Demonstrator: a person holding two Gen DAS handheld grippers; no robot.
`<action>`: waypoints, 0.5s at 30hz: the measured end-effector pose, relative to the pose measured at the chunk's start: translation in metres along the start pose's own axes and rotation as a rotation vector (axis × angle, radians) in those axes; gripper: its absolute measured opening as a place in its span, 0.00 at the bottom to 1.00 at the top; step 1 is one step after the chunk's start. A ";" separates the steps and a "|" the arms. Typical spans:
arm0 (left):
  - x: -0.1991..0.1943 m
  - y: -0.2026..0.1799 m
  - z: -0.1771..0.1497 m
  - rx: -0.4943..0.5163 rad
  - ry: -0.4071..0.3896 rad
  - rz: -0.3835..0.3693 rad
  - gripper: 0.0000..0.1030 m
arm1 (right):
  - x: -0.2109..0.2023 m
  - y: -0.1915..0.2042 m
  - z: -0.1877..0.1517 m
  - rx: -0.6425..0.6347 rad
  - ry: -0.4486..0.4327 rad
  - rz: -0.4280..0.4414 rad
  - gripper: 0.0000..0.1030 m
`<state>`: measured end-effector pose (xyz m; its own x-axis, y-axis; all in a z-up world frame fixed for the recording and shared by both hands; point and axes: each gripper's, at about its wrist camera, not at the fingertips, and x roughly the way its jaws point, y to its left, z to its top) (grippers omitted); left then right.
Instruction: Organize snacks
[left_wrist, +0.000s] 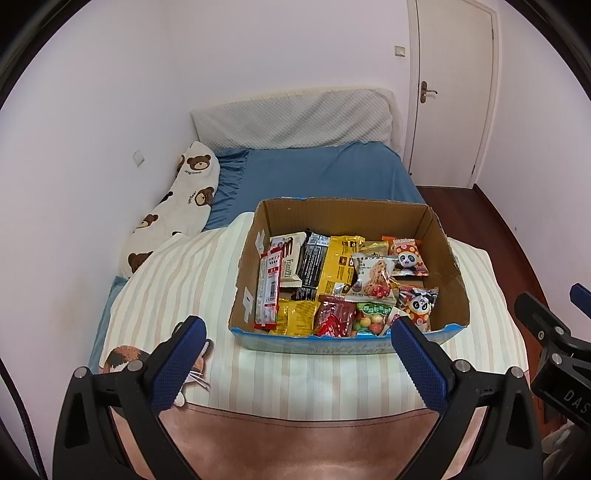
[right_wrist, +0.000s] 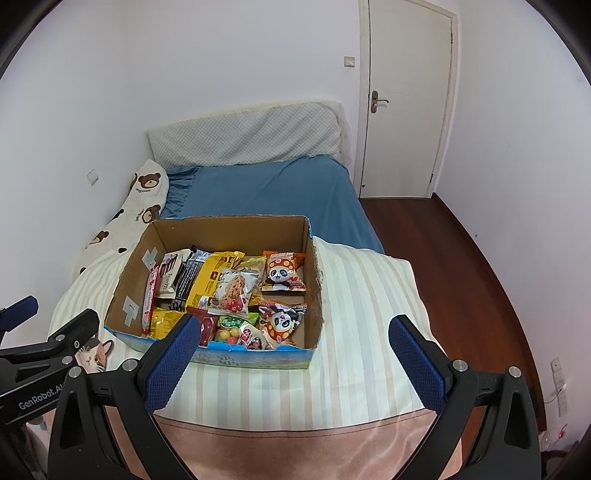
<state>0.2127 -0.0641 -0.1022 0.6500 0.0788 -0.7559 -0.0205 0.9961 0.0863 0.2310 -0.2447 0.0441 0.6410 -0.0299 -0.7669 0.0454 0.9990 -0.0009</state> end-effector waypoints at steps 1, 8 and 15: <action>0.000 0.000 -0.001 0.001 0.001 0.000 1.00 | 0.001 0.000 0.000 -0.002 0.000 0.003 1.00; 0.001 0.001 -0.004 0.002 0.011 0.001 1.00 | 0.005 0.002 -0.002 -0.012 0.008 0.017 1.00; 0.002 0.002 -0.007 0.004 0.018 0.004 1.00 | 0.009 0.003 -0.005 -0.024 0.022 0.024 1.00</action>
<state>0.2087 -0.0619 -0.1075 0.6358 0.0832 -0.7674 -0.0196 0.9956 0.0918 0.2326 -0.2413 0.0339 0.6245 -0.0055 -0.7810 0.0116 0.9999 0.0023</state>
